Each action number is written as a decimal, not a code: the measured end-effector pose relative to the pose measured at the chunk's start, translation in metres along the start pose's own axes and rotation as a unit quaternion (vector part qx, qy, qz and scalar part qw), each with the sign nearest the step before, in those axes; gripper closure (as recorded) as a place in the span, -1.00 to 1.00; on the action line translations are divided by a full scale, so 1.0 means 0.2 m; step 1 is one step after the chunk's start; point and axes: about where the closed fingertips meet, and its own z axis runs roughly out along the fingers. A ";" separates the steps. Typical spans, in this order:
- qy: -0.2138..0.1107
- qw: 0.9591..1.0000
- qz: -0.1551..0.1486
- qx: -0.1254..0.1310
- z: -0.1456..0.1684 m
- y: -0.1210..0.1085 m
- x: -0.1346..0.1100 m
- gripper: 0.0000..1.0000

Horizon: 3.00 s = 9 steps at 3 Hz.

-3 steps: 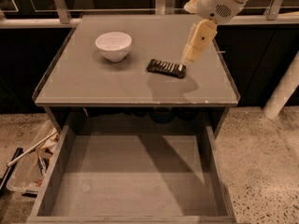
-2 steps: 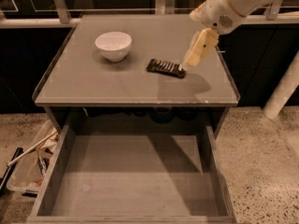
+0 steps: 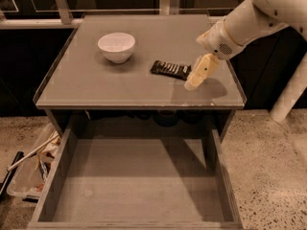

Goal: Place rxbar chocolate into top drawer

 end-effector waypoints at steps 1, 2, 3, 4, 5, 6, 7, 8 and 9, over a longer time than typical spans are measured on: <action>-0.007 1.000 -0.007 -0.001 0.01 -0.01 -0.03 -1.00; -0.016 1.000 -0.009 -0.003 0.06 -0.07 -0.06 -1.00; -0.020 1.000 -0.001 -0.008 0.12 -0.12 -0.07 -1.00; -0.016 1.000 0.013 -0.013 0.19 -0.15 -0.03 -1.00; -0.011 0.999 0.027 -0.020 0.28 -0.18 0.00 -1.00; -0.010 0.999 0.032 -0.026 0.36 -0.21 0.00 -1.00; -0.007 0.999 0.038 -0.036 0.44 -0.21 0.00 -1.00; -0.005 0.998 0.047 -0.048 0.49 -0.20 0.00 -1.00; -0.005 0.998 0.047 -0.048 0.49 -0.20 0.00 -0.62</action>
Offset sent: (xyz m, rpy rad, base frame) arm 0.0406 0.0167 0.0033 0.0446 -0.0284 0.0282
